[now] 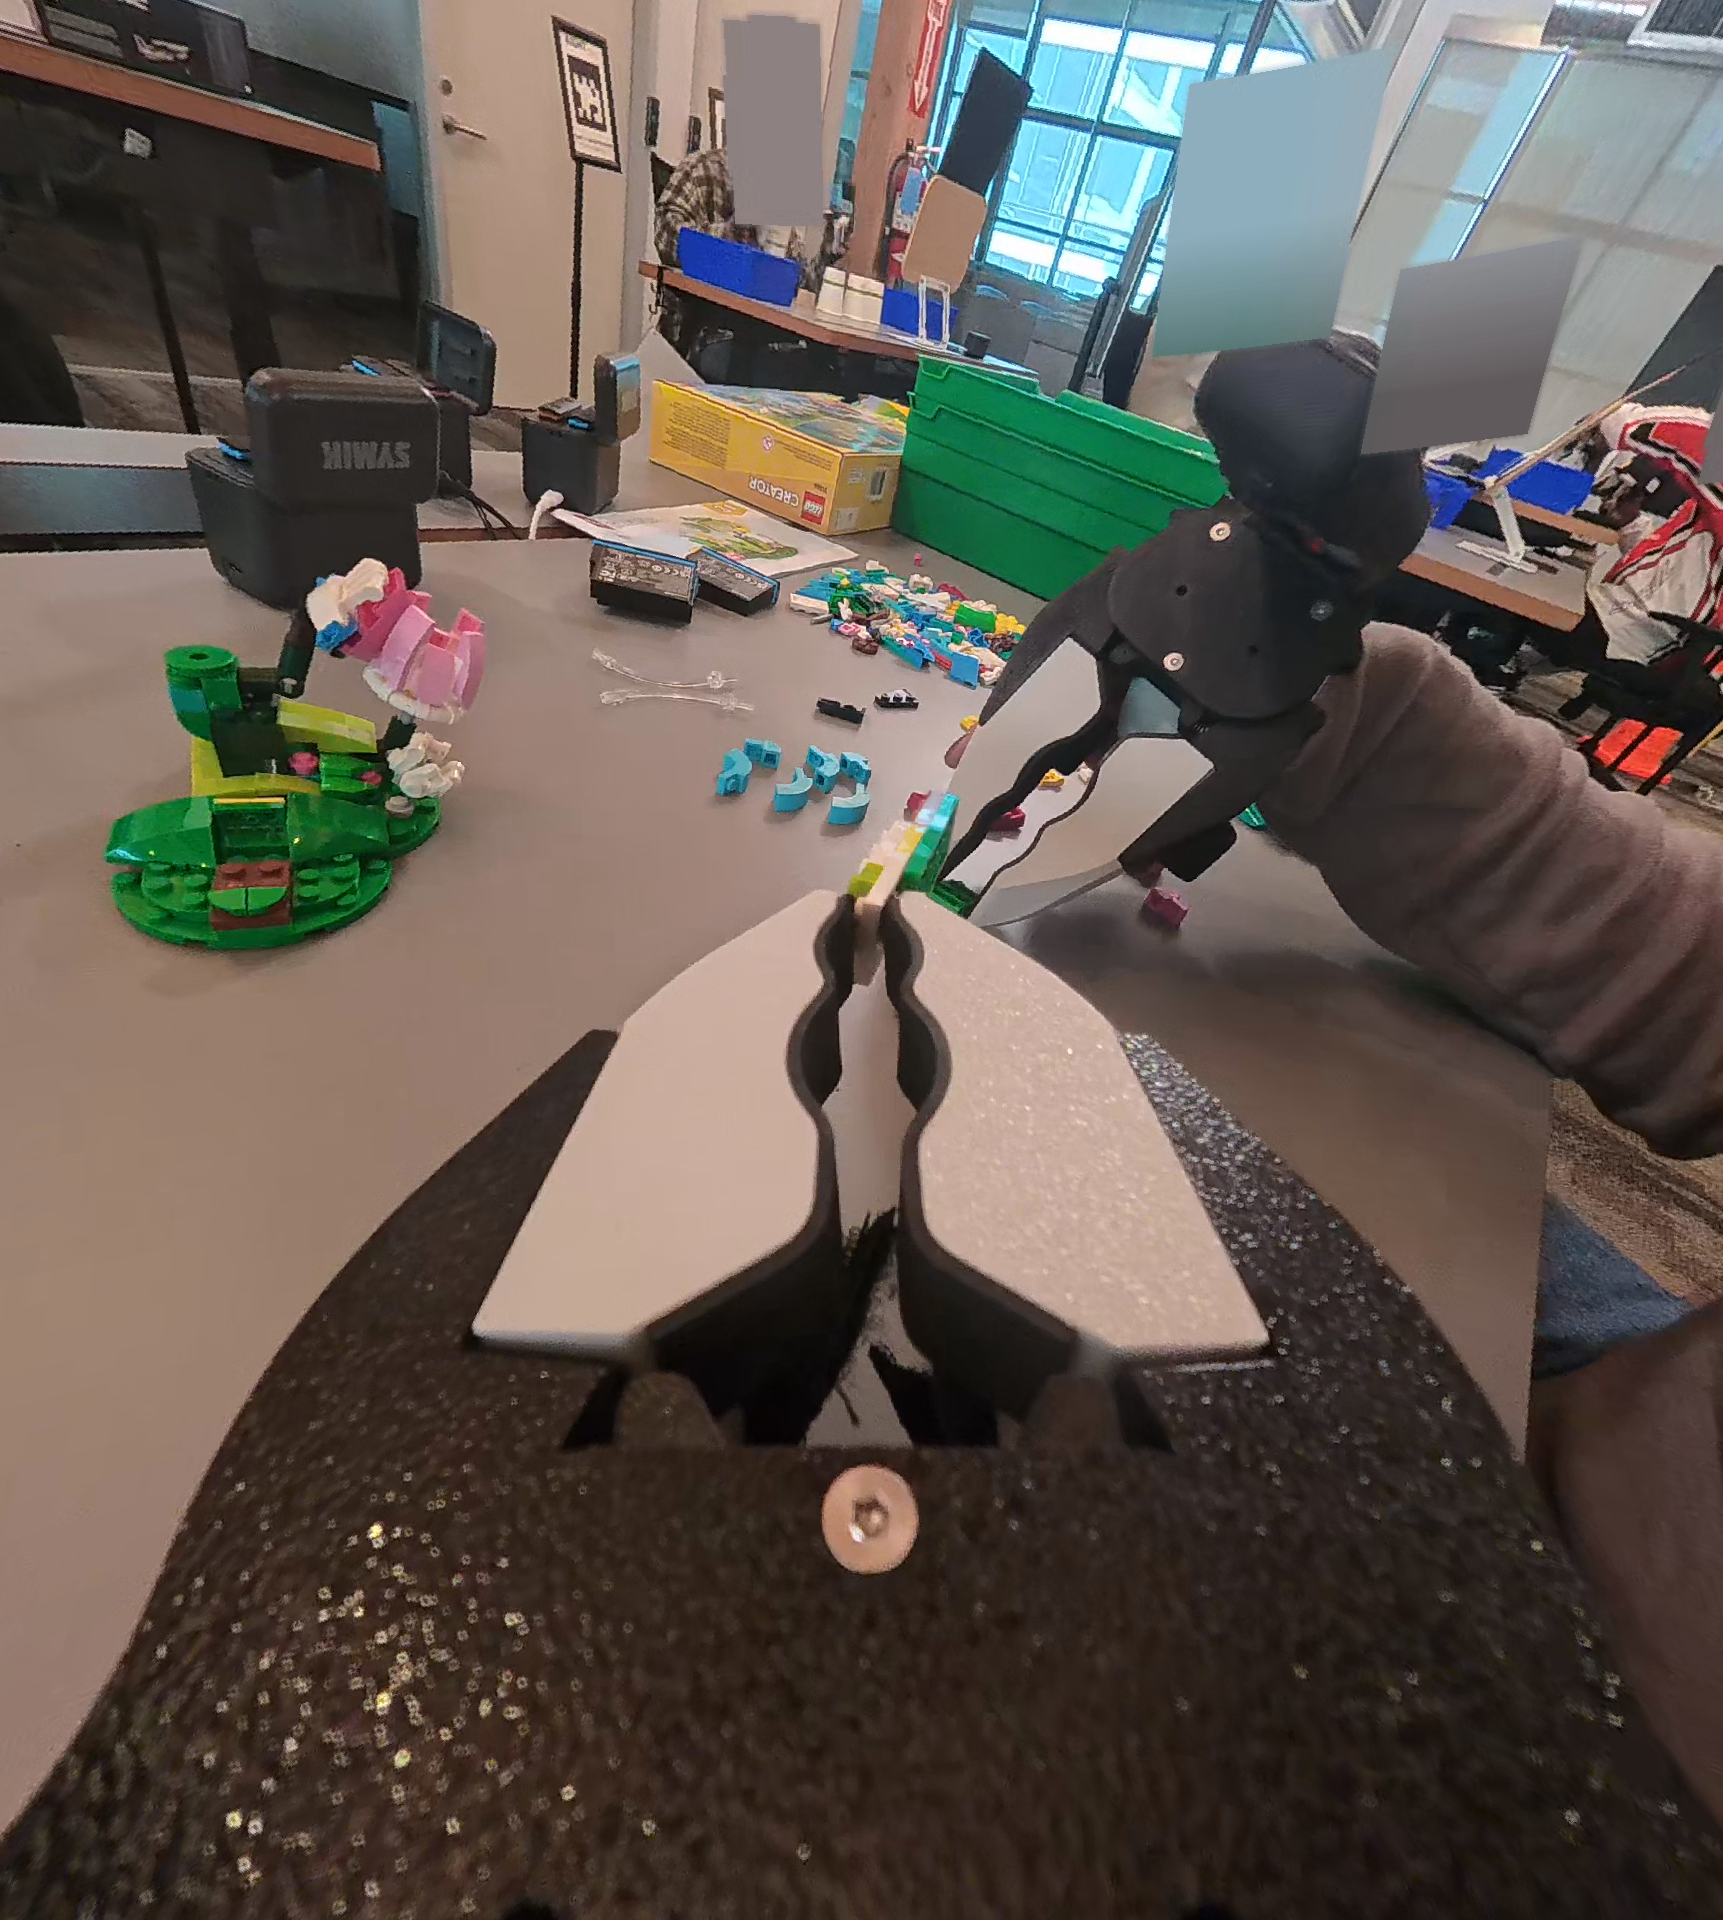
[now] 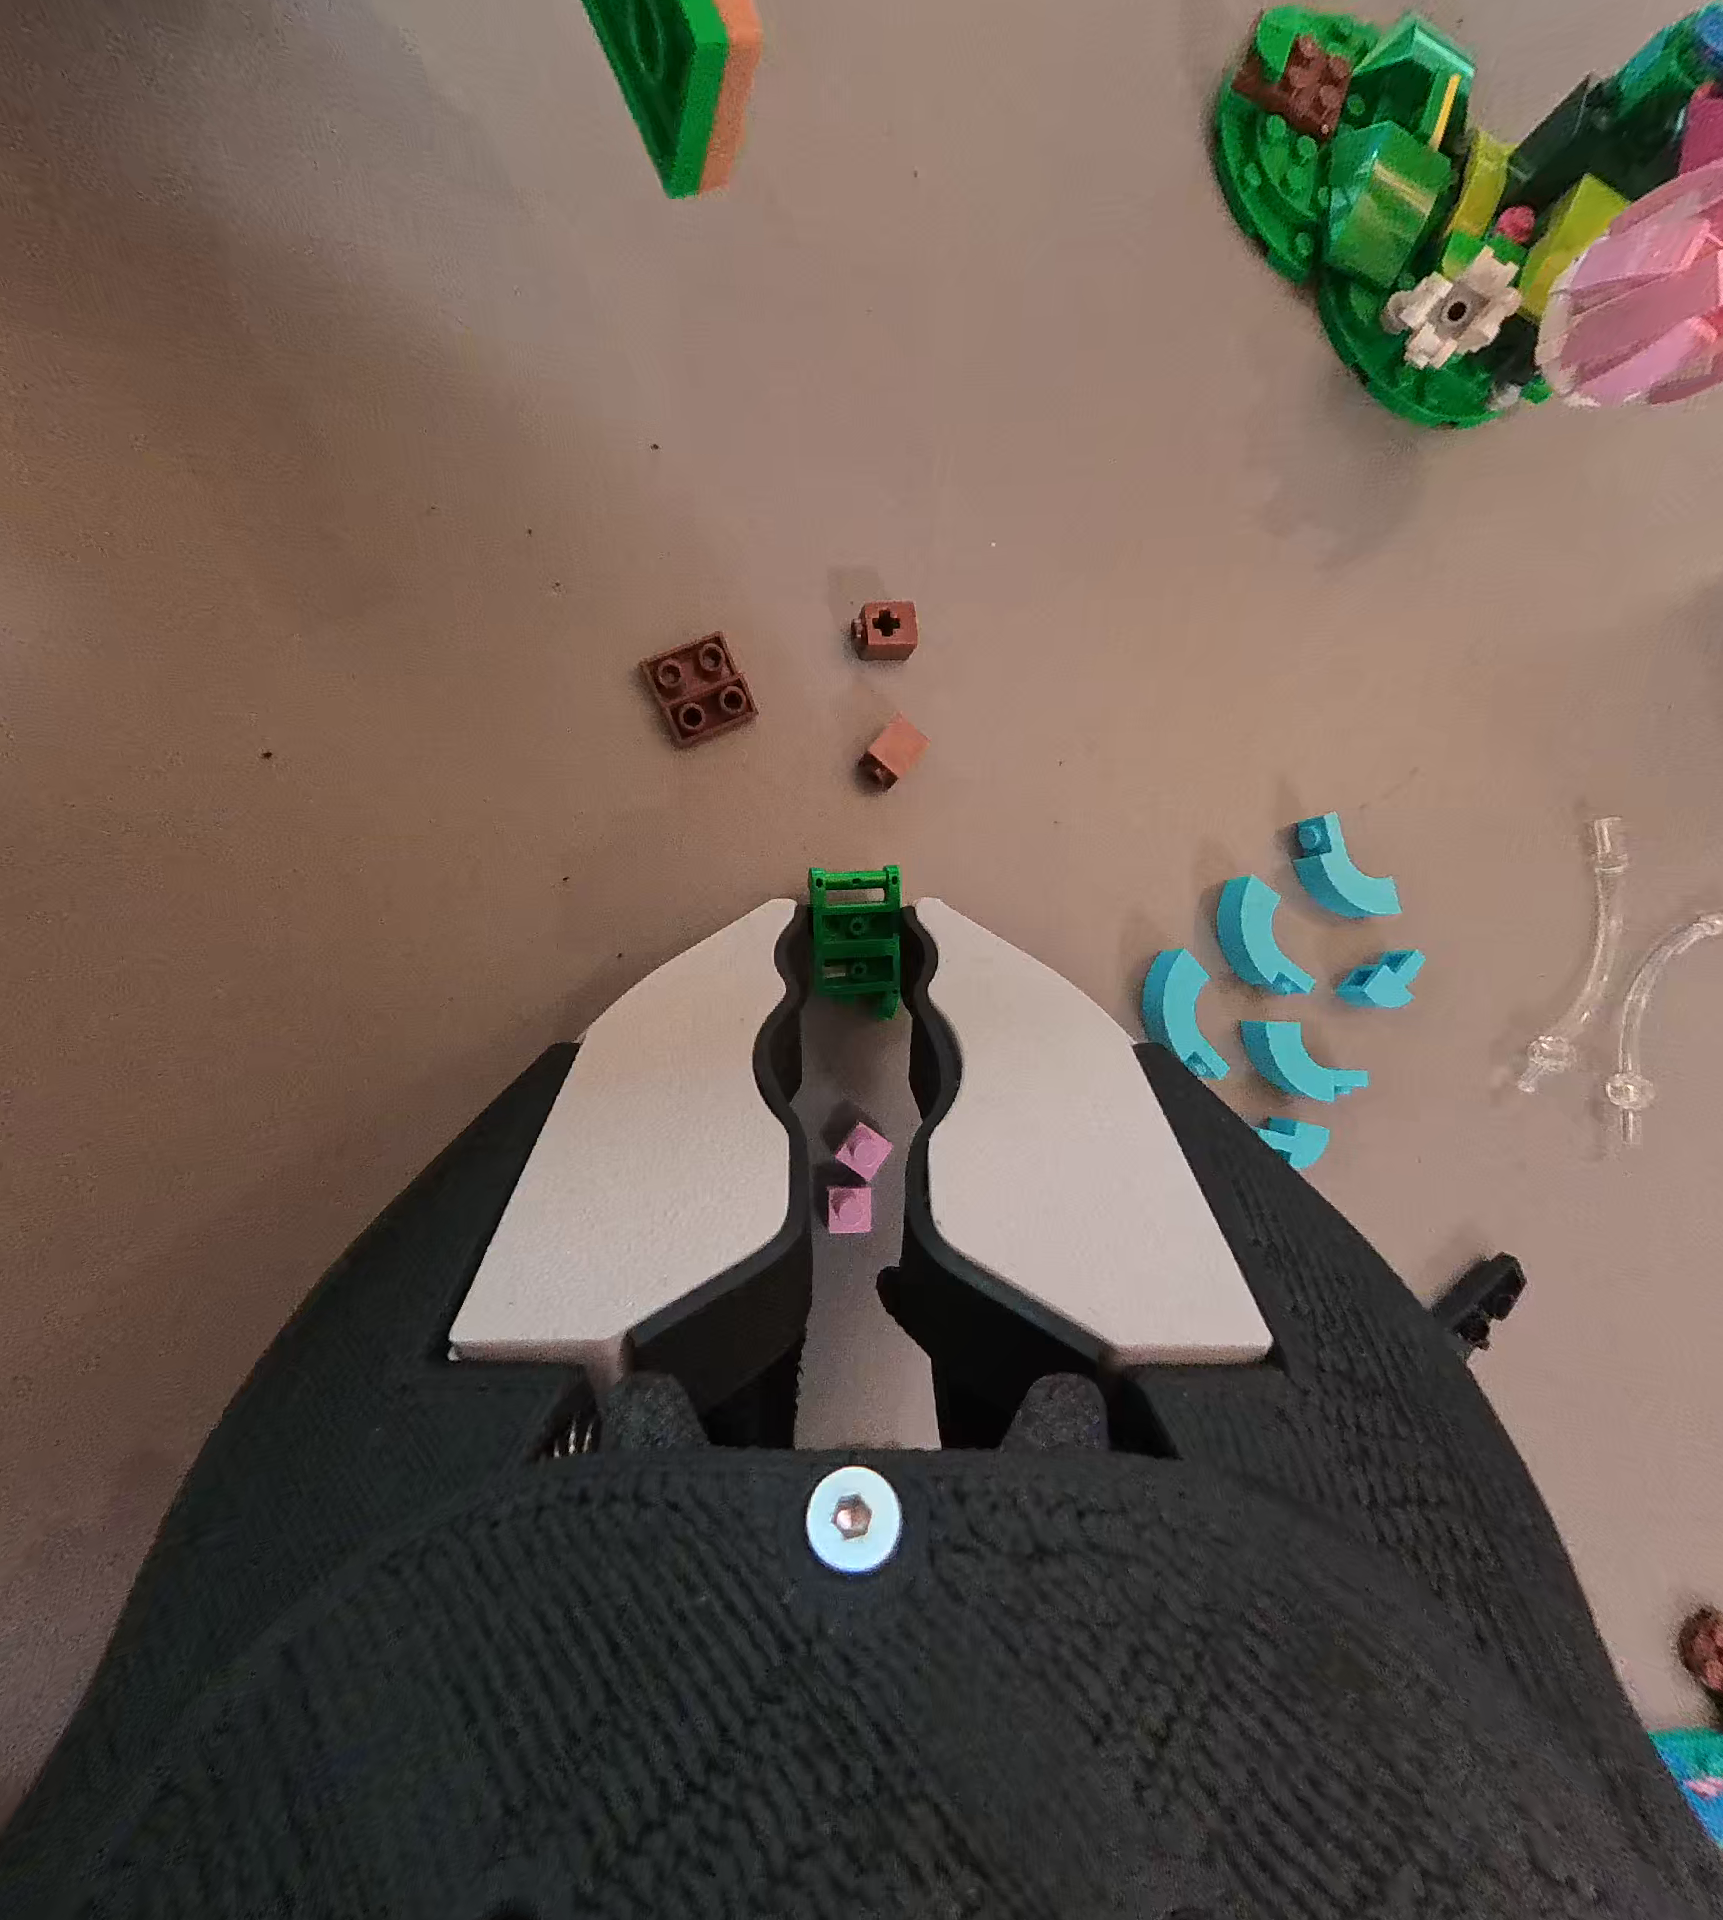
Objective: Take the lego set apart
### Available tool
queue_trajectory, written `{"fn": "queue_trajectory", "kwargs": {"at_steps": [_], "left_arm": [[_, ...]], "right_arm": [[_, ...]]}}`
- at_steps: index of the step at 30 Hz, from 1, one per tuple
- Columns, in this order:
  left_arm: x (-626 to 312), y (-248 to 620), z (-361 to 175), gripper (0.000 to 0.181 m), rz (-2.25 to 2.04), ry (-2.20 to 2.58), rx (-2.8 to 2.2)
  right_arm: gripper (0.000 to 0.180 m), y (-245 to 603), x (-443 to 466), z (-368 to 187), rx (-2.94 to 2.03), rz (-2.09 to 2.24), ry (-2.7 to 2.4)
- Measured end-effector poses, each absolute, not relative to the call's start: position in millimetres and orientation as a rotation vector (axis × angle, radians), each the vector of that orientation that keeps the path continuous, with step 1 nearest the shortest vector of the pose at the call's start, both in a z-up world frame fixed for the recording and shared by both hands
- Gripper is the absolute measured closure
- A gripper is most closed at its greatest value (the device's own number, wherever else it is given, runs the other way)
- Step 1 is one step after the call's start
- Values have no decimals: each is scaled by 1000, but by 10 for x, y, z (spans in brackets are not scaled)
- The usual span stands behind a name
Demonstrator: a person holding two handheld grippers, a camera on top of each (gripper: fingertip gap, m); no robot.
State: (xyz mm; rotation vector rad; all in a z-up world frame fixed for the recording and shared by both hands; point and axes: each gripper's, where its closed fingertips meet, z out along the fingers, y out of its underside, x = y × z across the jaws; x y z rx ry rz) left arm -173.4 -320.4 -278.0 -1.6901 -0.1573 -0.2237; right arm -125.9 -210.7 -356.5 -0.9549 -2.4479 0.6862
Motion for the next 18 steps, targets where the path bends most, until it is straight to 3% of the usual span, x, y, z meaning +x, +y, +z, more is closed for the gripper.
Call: {"fn": "queue_trajectory", "kwargs": {"at_steps": [1,7,11,15,18], "left_arm": [[-1727,-3202,-2784,176,-225,-155,-1693],[-1717,-3207,-2767,176,-228,-145,-1689],[-1759,-3246,-2711,176,-244,-162,-1654],[-1796,-3265,-2640,176,-263,-166,-1591],[-1790,-3246,-2624,176,-294,-170,-1568]], "right_arm": [[165,-2109,-1260,-3565,-955,688,-2449],[165,-1897,-1216,-3278,-959,620,-2333],[165,-886,-698,-2823,-1222,433,-2033],[165,337,158,-2916,-1498,137,-1903],[165,802,477,-3101,-1522,30,-1968]]}}
